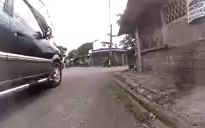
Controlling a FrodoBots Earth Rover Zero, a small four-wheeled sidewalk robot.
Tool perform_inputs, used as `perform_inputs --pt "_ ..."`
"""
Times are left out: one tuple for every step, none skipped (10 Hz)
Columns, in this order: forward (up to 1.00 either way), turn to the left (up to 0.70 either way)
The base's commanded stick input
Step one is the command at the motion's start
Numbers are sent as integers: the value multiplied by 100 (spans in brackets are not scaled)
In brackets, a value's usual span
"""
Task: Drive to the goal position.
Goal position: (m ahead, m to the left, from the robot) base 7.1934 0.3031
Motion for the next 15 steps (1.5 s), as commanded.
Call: perform_inputs --pt "70 0" --pt "70 0" --pt "70 0" --pt "70 0" --pt "70 0" --pt "70 0" --pt "70 0" --pt "70 0" --pt "70 0" --pt "70 0" --pt "70 0" --pt "70 3" --pt "70 22" --pt "70 35" --pt "70 35"
